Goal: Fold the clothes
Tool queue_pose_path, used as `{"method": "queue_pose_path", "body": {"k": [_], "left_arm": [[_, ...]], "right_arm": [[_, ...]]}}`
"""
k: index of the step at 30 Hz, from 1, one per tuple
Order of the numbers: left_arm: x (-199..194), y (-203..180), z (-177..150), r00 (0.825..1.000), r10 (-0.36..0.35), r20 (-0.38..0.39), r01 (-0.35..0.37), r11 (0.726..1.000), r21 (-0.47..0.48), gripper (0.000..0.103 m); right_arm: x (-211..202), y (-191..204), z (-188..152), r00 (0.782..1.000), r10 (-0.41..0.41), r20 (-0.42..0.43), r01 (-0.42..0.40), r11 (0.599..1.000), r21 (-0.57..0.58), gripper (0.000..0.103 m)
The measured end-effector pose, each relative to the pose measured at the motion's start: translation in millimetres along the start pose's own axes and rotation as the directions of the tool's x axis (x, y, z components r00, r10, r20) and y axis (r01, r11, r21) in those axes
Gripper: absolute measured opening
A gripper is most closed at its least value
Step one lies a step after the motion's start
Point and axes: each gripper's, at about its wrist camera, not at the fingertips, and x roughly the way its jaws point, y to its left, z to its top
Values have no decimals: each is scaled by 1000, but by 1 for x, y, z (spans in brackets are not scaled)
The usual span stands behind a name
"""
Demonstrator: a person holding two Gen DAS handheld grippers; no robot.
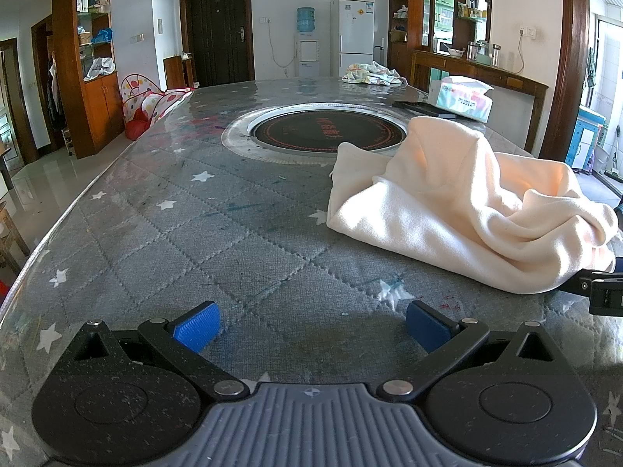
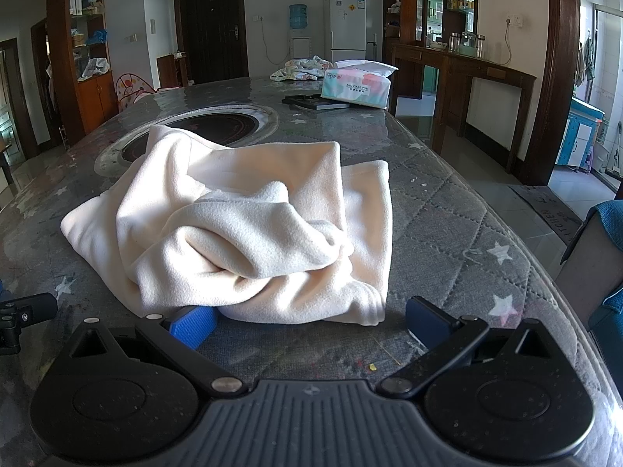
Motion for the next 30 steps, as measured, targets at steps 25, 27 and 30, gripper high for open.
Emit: {"method": "queue_pose_path", "body": {"k": [25, 27, 30], "left_arm": [[-17, -9, -6, 998, 32, -47, -33, 999, -24, 103], [-19, -10, -8, 998, 35, -52, -37, 999, -28, 103], [-22, -10, -10, 998, 38, -55, -40, 999, -33, 103]], "right_arm": [[-27, 0, -11, 997, 76, 4, -76, 997, -10, 103], [-31, 1, -12, 996, 84, 7, -84, 996, -12, 103], [-36, 1, -14, 995, 95, 12, -95, 995, -14, 103]]}}
